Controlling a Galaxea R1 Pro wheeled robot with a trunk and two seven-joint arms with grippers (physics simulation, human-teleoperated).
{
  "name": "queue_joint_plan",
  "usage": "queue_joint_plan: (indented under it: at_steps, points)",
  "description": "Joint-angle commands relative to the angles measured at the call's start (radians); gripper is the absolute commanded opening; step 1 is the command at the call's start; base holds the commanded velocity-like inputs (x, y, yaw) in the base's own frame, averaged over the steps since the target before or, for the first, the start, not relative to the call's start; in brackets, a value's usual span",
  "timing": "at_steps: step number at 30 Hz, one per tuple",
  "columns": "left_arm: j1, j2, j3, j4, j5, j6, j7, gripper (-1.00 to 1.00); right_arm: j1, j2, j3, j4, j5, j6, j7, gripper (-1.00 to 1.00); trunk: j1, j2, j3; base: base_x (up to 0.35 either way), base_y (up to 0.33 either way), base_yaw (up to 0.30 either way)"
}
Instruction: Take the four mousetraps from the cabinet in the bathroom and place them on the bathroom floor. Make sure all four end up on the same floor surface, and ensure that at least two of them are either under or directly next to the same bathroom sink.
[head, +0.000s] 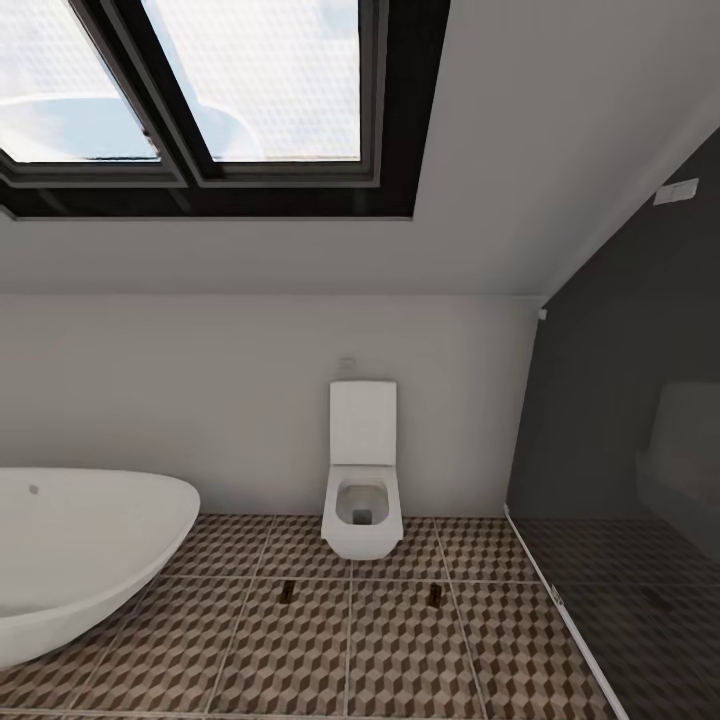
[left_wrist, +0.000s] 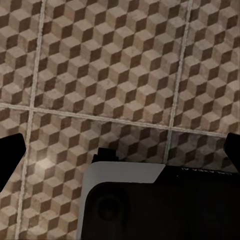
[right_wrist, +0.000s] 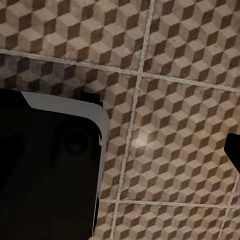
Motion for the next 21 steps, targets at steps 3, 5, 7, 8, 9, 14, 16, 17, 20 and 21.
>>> queue_joint_plan:
  at_steps: [3,5,7,8,9,14,16,17,20,21]
  points:
    - [-0.001,-0.005,0.007,0.001,0.0,-0.002,-0.004,1.0,-0.001,0.0,0.009,0.002,-0.005,-0.005,-0.001,1.0,0.0,-0.001,-0.002,0.0,0.0,0.0]
    - [-0.001,-0.008,0.007,0.001,0.001,0.0,-0.004,1.0,-0.001,0.0,0.01,0.001,-0.002,-0.006,-0.002,1.0,0.0,-0.001,-0.002,0.0,0.0,0.0]
    - [0.0,-0.011,0.007,0.001,0.002,0.001,-0.004,1.0,-0.001,0.0,0.012,0.001,0.0,-0.007,-0.002,1.0,0.0,-0.001,-0.002,0.0,0.0,0.0]
    - [0.0,-0.012,0.007,0.001,0.002,0.002,-0.004,1.0,-0.001,0.001,0.012,0.001,0.001,-0.007,-0.002,1.0,0.0,-0.001,-0.002,0.0,0.0,0.0]
    - [0.0,-0.011,0.007,0.001,0.002,0.003,-0.003,1.0,-0.001,0.001,0.013,0.0,0.001,-0.007,-0.002,1.0,0.0,-0.001,-0.002,0.0,0.0,0.0]
    - [0.0,-0.007,0.006,0.001,0.001,0.001,0.002,1.0,-0.001,0.002,0.013,0.0,0.002,-0.008,-0.002,1.0,0.0,-0.001,-0.002,0.0,0.0,0.0]
    - [0.0,-0.006,0.006,0.0,0.001,-0.001,0.003,1.0,-0.001,0.001,0.012,0.0,0.002,-0.008,-0.002,1.0,0.0,-0.001,-0.002,0.0,0.0,0.0]
    - [0.0,-0.005,0.006,0.0,0.0,-0.002,0.004,1.0,-0.001,0.001,0.011,0.0,0.002,-0.008,-0.002,1.0,0.0,-0.001,-0.002,0.0,0.0,0.0]
    - [0.0,-0.004,0.006,-0.001,-0.002,-0.005,0.004,1.0,-0.001,0.0,0.01,0.0,0.001,-0.008,-0.002,1.0,0.0,-0.001,-0.002,0.0,0.0,0.0]
    - [0.0,-0.004,0.005,-0.002,-0.003,-0.005,0.005,1.0,-0.001,0.0,0.01,0.0,0.001,-0.008,-0.002,1.0,0.0,-0.001,-0.002,0.0,0.0,0.0]
